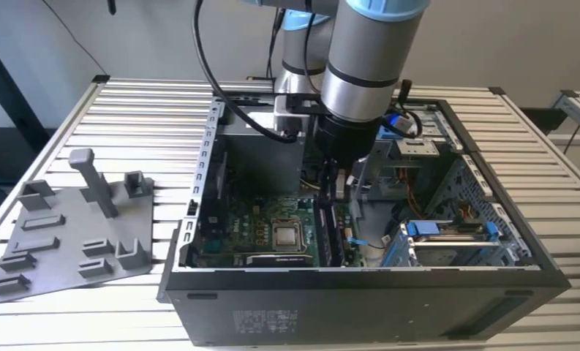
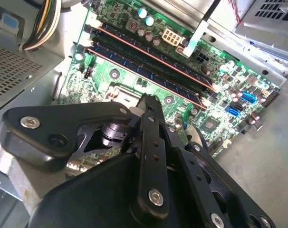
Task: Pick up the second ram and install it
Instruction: 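Press down the second ram until it locks into place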
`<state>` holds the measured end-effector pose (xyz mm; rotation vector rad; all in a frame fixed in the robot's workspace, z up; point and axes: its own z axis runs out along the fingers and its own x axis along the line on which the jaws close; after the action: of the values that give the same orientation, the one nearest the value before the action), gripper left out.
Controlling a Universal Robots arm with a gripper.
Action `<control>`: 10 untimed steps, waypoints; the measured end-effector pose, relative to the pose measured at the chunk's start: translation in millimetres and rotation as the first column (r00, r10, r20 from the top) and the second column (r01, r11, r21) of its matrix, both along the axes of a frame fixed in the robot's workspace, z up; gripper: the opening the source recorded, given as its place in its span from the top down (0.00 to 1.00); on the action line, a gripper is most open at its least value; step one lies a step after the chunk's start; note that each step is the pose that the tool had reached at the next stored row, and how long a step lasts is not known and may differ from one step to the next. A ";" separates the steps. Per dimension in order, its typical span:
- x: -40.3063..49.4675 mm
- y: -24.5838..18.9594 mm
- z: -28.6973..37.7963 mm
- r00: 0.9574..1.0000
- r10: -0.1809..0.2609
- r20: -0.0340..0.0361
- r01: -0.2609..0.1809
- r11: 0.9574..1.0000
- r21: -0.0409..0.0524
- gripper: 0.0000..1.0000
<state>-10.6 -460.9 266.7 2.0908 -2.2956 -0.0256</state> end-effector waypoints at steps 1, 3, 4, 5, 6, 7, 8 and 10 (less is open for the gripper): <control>0.0 0.0 -0.8 1.000 0.000 0.000 0.000 1.000 0.000 0.89; 0.0 0.0 -3.0 1.000 0.000 0.000 0.000 1.000 0.000 0.89; 0.0 0.0 -4.5 1.000 0.001 0.000 -0.001 1.000 0.000 0.89; 0.0 0.0 -6.4 1.000 0.001 0.000 -0.001 1.000 0.000 0.89; 0.0 0.0 -8.3 1.000 0.001 0.000 -0.001 1.000 0.000 0.89; 0.0 0.0 -9.9 1.000 0.002 0.000 -0.002 1.000 0.000 0.89; 0.0 0.0 -11.8 1.000 0.003 0.000 -0.003 1.000 0.000 0.89; 0.0 0.0 -14.9 1.000 0.009 0.000 -0.009 1.000 0.000 0.89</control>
<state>-10.6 -460.9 251.8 2.1007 -2.2865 -0.0254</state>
